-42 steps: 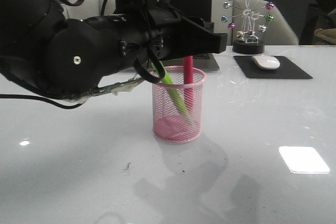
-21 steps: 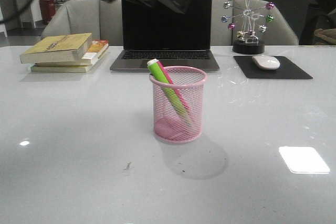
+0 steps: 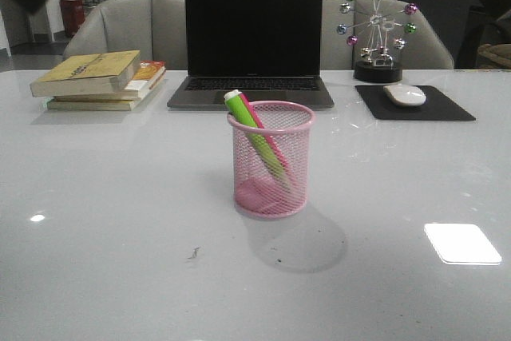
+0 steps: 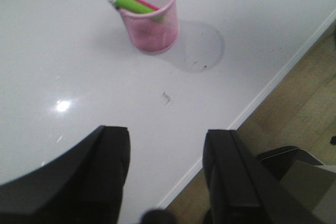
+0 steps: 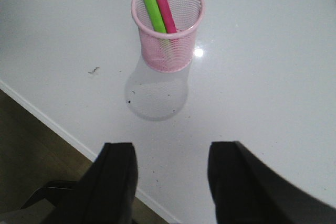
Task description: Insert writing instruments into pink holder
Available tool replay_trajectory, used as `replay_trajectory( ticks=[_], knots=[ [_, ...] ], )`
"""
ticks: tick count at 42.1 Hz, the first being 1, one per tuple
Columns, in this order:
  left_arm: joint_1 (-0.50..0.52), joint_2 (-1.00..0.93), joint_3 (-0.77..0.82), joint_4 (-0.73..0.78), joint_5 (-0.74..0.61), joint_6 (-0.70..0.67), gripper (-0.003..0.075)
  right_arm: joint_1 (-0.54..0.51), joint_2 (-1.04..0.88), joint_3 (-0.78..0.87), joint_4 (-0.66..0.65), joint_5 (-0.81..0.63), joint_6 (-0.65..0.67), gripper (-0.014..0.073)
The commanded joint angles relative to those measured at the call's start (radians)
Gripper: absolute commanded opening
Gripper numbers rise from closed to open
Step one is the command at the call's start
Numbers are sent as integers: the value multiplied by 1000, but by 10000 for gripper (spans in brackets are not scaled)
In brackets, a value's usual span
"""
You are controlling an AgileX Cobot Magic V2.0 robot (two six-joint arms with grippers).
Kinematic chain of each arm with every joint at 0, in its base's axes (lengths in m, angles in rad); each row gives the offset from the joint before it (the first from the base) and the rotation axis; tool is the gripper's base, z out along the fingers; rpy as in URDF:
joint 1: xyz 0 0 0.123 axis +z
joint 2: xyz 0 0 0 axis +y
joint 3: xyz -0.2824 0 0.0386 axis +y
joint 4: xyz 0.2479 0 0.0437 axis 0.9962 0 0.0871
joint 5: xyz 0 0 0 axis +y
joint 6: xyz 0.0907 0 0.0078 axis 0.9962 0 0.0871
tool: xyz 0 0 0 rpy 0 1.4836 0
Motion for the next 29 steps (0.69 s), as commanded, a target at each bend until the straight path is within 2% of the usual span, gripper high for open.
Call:
replay_trajectory(
  ticks=[1, 9, 21, 24, 29],
  knots=[
    [4, -69, 17, 68, -12, -73, 383, -5, -14, -27, -12, -64, -9, 435],
    [4, -167, 145, 142, -54, -179, 383, -1, -37, -18, -23, -71, -9, 435],
    [4, -199, 212, 119, -78, -181, 382, -1, -177, 200, -35, -181, -18, 431],
    [4, -199, 212, 110, -102, -181, 365, -1, -193, 229, -35, -191, -18, 374],
    [4, -199, 212, 110, -139, -181, 254, -1, -195, 240, -35, -189, -18, 182]
  ],
)
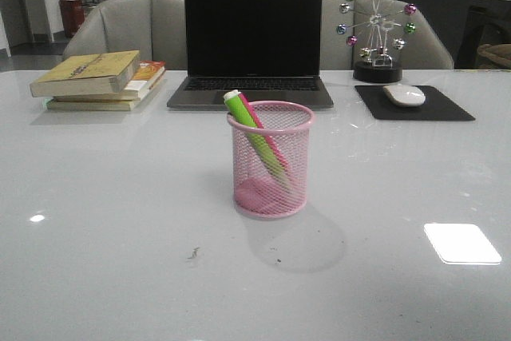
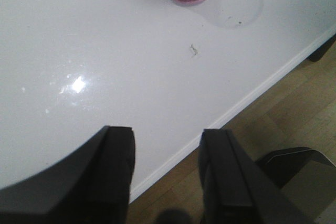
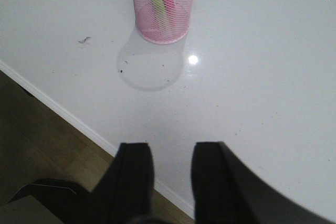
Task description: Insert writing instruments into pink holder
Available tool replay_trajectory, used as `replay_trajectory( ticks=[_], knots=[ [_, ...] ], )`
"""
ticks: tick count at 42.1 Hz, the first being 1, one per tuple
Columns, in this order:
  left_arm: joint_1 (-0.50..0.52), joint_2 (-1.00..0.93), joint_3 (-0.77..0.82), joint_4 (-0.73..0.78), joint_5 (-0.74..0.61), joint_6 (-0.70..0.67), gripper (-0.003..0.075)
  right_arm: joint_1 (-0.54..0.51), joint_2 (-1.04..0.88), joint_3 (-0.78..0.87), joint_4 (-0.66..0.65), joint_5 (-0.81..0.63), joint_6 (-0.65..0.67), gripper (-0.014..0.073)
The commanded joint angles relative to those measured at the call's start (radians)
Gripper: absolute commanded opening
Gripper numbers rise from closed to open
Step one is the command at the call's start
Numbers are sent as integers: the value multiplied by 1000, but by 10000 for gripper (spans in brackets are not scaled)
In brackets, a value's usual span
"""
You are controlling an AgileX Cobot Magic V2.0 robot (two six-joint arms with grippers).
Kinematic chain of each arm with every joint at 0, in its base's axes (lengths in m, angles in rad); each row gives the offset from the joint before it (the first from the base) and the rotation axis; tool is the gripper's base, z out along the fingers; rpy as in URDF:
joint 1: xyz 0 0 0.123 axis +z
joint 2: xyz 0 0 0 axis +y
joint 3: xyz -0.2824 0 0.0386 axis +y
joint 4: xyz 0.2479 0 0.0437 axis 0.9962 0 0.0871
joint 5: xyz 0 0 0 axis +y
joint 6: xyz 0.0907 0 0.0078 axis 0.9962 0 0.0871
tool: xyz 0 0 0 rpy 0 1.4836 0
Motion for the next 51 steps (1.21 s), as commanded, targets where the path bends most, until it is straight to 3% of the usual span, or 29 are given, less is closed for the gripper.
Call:
replay_trajectory(
  ticks=[1, 4, 8, 37, 41, 45, 51],
  knots=[
    [0, -1, -26, -1, -97, -13, 232, -1, -6, -24, -12, -87, -12, 148],
    [0, -1, -26, -1, -113, -13, 154, -1, -6, -24, -12, -91, -12, 45],
    [0, -1, -26, -1, -123, -13, 87, -1, -6, -24, -12, -95, -12, 68],
    [9, -31, -26, -8, -118, -13, 93, -1, -6, -24, -12, -91, -12, 68],
    [102, -83, -25, -38, -116, -11, 93, -1, -6, -24, -12, -91, -12, 68],
    [256, -161, -4, -92, -163, 42, 97, -1, -6, -24, -12, -92, -12, 68],
    [436, -309, 111, -320, -377, 351, 100, -1, -6, -24, -12, -92, -12, 68]
  ],
)
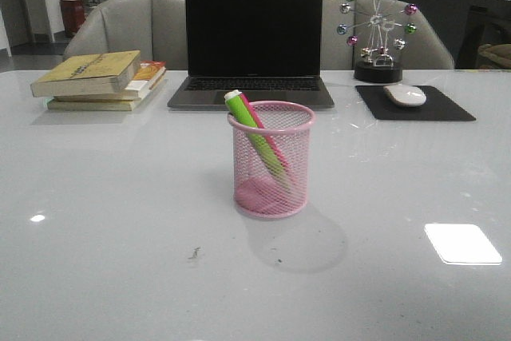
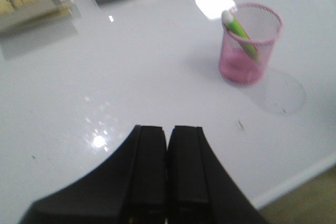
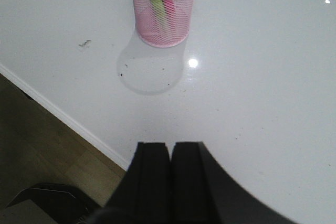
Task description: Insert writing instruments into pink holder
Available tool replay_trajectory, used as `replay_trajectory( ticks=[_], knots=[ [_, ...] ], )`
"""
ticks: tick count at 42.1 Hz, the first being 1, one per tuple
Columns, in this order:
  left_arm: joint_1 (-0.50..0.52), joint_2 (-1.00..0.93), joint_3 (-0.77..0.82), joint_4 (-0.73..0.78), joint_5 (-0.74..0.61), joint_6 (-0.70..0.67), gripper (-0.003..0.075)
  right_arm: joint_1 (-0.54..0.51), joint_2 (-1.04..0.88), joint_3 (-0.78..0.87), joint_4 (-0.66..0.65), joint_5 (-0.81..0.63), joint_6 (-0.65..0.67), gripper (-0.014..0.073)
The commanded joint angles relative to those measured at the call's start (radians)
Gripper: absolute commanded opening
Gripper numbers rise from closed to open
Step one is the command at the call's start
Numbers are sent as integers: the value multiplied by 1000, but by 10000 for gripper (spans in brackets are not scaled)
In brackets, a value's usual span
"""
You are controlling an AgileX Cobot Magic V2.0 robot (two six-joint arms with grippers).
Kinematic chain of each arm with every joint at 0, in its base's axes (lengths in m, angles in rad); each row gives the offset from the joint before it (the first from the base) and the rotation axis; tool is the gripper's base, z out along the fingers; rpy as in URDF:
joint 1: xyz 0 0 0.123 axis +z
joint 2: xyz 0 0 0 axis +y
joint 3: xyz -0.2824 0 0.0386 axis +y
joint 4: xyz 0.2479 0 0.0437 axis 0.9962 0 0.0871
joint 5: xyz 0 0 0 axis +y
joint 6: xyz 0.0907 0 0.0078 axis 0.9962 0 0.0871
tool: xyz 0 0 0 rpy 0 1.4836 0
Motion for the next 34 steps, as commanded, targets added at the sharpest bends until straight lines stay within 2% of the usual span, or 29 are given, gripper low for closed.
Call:
replay_trajectory(
  ticks=[1, 7, 13, 18, 24, 34],
  knots=[
    [113, -97, 51, -167, -201, 165, 100, -1, -6, -28, -12, -73, -12, 68],
    [258, -256, 178, -222, -303, 163, 100, -1, -6, -28, -12, -73, -12, 68],
    [330, -367, 290, -224, -345, 163, 100, -1, -6, -28, -12, -73, -12, 68],
    [346, -443, 369, -214, -390, 127, 100, -1, -6, -28, -12, -73, -12, 68],
    [346, -515, 444, 34, -415, -177, 100, -1, -6, -28, -12, -73, -12, 68],
    [349, -547, 584, 37, -623, -178, 100, -1, -6, -28, -12, -73, -12, 68]
  ],
)
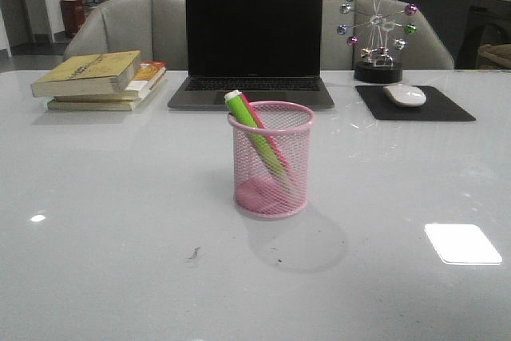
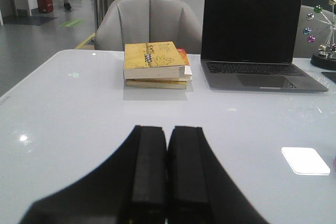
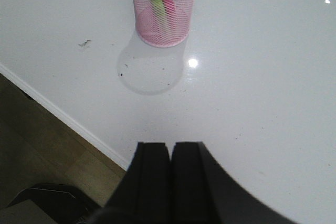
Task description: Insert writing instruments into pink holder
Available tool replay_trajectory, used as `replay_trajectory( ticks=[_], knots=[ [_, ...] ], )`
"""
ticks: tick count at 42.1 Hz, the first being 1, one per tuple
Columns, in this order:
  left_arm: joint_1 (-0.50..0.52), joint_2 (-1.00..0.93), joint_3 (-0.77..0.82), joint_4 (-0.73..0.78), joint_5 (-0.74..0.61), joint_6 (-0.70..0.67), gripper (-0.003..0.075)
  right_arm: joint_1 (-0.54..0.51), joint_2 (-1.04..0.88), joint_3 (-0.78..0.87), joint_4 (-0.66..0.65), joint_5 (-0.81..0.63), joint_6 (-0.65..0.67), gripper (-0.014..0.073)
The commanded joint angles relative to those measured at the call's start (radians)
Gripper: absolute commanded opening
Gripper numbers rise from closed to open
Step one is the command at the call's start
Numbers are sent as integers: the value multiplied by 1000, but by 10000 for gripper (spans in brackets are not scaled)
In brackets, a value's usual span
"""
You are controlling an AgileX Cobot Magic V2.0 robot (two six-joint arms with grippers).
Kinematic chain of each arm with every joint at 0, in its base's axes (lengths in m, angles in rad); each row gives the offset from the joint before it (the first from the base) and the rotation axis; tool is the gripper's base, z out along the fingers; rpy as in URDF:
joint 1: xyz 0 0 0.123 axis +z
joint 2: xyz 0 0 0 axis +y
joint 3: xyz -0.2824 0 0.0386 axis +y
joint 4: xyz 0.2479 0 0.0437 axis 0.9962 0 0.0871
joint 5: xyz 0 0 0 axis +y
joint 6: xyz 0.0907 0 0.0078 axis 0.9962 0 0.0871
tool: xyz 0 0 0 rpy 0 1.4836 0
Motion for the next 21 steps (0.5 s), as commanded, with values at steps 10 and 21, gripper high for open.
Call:
replay_trajectory(
  ticks=[10, 21],
  knots=[
    [4, -20, 29, 5, -199, -4, 100, -1, -6, -28, -12, -74, -12, 68],
    [4, -20, 29, -119, -211, 160, 100, -1, -6, -28, -12, -75, -12, 68]
  ],
)
